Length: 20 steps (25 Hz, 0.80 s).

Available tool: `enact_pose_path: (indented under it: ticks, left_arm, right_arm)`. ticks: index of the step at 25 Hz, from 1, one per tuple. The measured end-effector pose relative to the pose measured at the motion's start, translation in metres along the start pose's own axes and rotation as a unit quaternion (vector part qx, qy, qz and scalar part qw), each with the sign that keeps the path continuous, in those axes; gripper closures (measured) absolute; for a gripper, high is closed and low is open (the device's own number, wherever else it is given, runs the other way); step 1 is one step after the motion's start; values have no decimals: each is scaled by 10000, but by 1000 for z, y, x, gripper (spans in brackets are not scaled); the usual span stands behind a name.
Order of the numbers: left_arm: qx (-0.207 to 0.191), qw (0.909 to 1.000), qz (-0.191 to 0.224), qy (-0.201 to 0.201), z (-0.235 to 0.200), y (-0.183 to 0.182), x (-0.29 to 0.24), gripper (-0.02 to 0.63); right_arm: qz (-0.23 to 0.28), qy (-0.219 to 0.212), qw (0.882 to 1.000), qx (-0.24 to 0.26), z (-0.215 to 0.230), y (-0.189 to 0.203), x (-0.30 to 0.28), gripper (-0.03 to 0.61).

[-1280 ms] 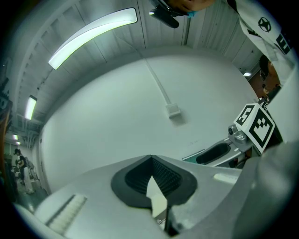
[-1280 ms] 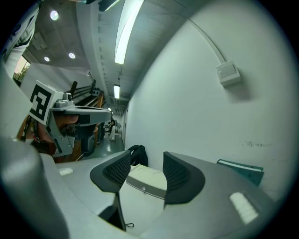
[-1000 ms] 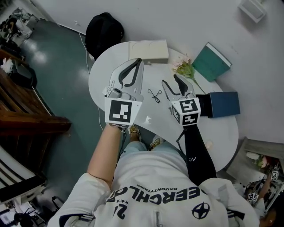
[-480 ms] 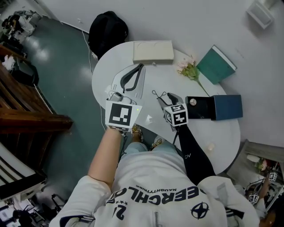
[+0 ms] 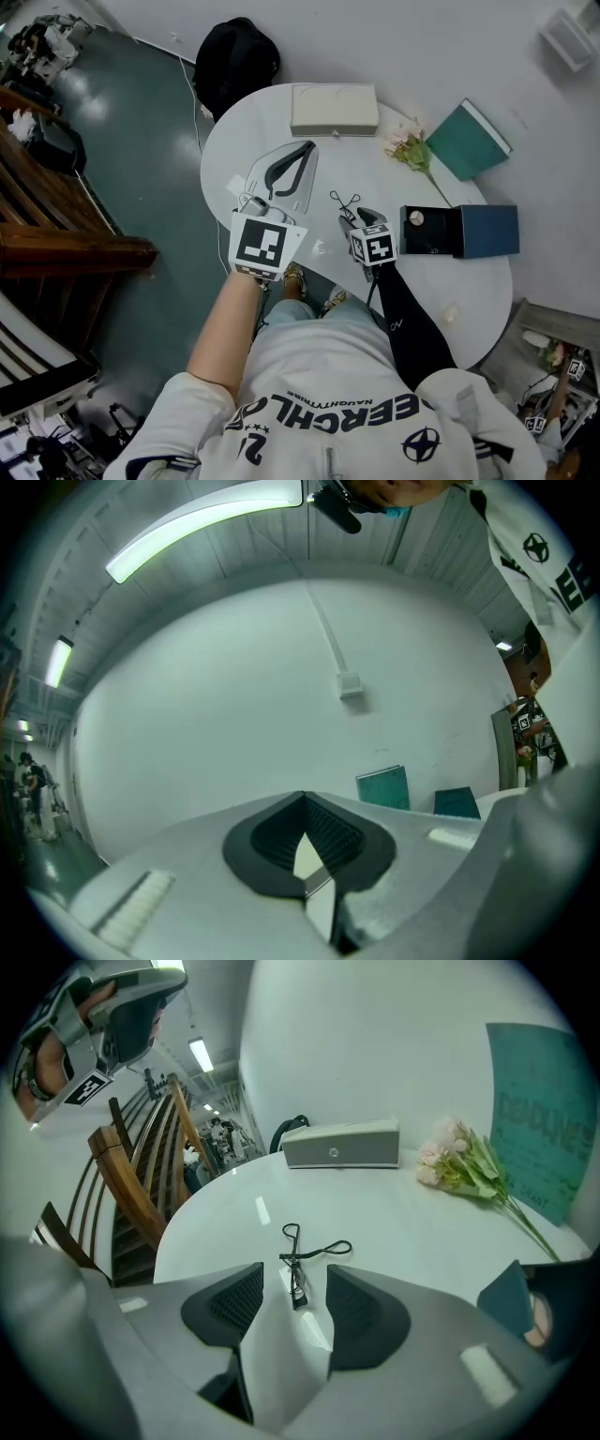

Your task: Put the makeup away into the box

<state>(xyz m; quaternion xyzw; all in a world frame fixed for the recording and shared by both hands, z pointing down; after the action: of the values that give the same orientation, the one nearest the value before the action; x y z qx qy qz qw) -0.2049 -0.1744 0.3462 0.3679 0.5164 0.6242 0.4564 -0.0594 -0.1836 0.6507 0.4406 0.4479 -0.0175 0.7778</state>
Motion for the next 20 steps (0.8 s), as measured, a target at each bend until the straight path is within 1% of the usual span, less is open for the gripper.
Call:
enact_pose_path:
  ticks: [4, 5, 6, 7, 8, 11, 14, 16, 20]
  left_arm:
    - [43, 10000, -41, 51, -1, 4, -2, 607]
    - [39, 10000, -49, 64, 0, 5, -3, 607]
    - [36, 10000, -55, 71, 1, 6, -4, 607]
    - [34, 10000, -60, 70, 0, 6, -4, 607]
    - [31, 10000, -63, 63, 0, 7, -5, 607]
    - [28, 10000, -54, 43, -2, 6, -4, 607]
    - [26, 10000, -34, 18, -3, 4, -2, 607]
    - [19, 10000, -10, -4, -3, 2, -2, 607]
    - [0, 10000, 52, -51, -1, -2, -1, 607]
  right_arm:
    - [-38, 3, 10000, -72, 1, 3, -5, 348]
    - [-24, 20, 10000, -63, 2, 4, -5, 367]
    - [-3, 22, 10000, -58, 3, 4, -4, 390]
    - [8, 6, 10000, -52, 3, 5, -4, 488]
    - [4, -14, 10000, -35, 4, 5, -3, 518]
    - [-30, -26, 10000, 49, 4, 6, 0, 520]
    - [82, -8, 9998, 153, 3, 0, 8, 520]
    - [280, 13, 9992, 274, 3, -13, 16, 520]
    - [875, 91, 9949, 502, 3, -51, 42, 520]
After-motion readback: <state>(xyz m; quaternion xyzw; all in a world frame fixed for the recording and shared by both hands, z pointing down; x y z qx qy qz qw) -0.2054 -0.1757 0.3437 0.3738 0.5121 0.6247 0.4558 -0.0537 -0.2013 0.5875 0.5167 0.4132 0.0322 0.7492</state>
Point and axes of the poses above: the fingertips, and each gripper's own axes: x backward along the fingers, z to its right, y out of its underside, the point moved 5 cm from there along x, backward along the fingers, and after that the axes turned 2 degrees about z, right-handed, at the moved point
